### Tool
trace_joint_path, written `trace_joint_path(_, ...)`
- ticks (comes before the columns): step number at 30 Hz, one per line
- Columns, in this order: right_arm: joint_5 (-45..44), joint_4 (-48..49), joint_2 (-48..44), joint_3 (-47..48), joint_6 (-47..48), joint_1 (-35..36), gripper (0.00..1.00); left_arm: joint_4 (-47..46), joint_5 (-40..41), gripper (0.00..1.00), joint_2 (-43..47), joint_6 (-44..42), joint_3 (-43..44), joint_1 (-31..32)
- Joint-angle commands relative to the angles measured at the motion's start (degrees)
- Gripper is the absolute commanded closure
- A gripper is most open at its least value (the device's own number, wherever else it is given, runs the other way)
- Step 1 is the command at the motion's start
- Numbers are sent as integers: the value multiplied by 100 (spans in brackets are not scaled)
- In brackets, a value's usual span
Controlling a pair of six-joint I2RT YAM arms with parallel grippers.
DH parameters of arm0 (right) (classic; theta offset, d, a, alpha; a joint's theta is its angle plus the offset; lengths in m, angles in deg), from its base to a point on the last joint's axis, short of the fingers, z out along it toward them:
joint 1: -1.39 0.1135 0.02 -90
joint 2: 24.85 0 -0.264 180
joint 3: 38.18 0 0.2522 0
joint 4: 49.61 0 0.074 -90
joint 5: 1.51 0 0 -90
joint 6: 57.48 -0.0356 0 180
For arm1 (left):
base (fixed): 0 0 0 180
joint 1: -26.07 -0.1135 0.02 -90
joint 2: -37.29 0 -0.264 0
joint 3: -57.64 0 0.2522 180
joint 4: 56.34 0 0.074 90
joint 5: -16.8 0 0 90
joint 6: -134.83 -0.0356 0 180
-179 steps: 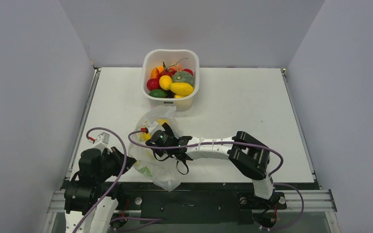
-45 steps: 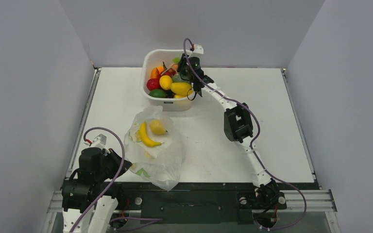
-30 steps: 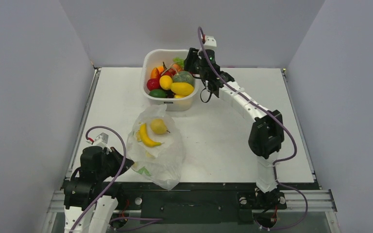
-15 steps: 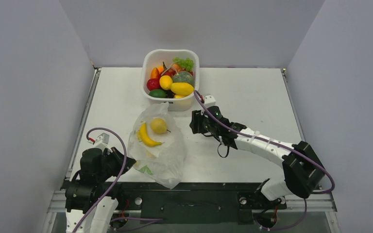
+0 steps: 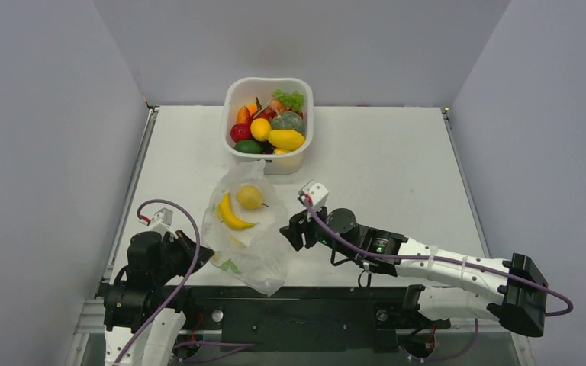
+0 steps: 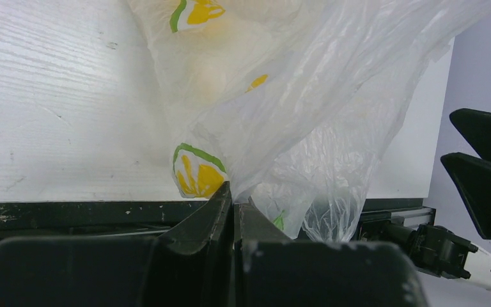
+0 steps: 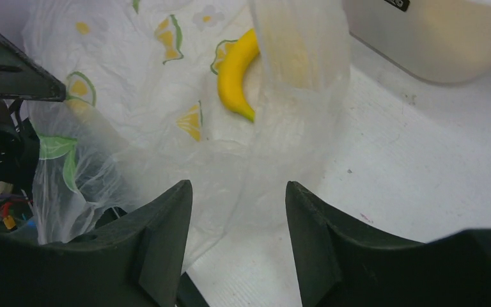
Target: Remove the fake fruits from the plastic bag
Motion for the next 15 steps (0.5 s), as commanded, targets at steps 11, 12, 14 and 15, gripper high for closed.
trace_joint_path(11, -581, 630, 2114, 1772, 1097, 809, 51, -145, -56, 100, -128, 99, 238, -24)
trace_joint_path(12, -600, 594, 2205, 1869, 1129, 811, 51, -136, -51, 100, -128, 93, 229, -28)
trace_joint_path(14, -738, 553, 2577, 2143, 1274, 811, 51, -99, -40, 100, -132, 80, 235, -29)
trace_joint_path(15, -886, 529, 2868, 2339, 1407, 811, 51, -70, -43, 100, -131, 76, 241, -27)
